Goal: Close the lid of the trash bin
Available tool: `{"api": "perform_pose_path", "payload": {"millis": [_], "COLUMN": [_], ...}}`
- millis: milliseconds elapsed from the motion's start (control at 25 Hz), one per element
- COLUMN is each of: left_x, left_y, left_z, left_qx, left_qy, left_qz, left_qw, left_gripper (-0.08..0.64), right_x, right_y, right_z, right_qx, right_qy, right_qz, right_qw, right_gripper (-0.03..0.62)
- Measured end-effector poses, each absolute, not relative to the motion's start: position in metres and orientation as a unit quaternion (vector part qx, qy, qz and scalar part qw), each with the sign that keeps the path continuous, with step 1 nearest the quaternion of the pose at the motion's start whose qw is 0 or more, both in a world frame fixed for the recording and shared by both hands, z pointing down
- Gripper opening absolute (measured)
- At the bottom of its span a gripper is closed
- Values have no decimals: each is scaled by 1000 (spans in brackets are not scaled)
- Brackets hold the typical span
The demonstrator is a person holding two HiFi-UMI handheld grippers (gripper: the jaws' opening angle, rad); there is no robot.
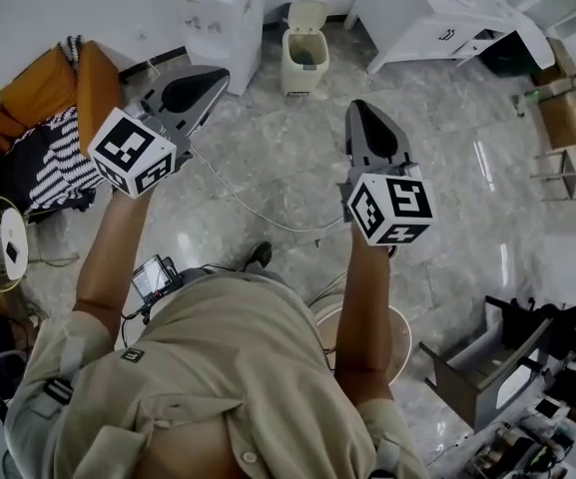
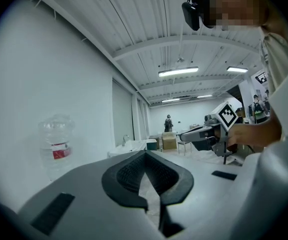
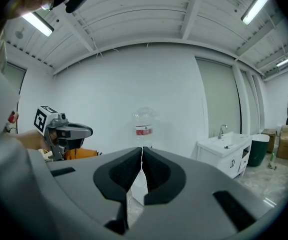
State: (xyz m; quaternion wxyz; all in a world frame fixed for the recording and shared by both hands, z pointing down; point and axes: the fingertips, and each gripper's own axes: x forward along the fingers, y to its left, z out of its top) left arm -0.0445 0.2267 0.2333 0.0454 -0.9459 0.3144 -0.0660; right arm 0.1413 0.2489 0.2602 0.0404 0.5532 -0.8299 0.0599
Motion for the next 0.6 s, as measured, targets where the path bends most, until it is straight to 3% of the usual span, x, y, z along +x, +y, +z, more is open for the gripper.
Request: {"api": "perform_pose_path", "payload": {"millis": [600], "left_x": [10], "left_y": [156], "left_z": [240], "left_qx": [-951], "left_qy": [298], "left_qz": [-69], "left_qw": [43], "left_gripper": [14], "right_x": [197], "right_y": [191], "right_z": [275], "right_qx": [570], "right_qy": [-817], "right_qz": [76], "right_qw": [46], "right_gripper": [25]}}
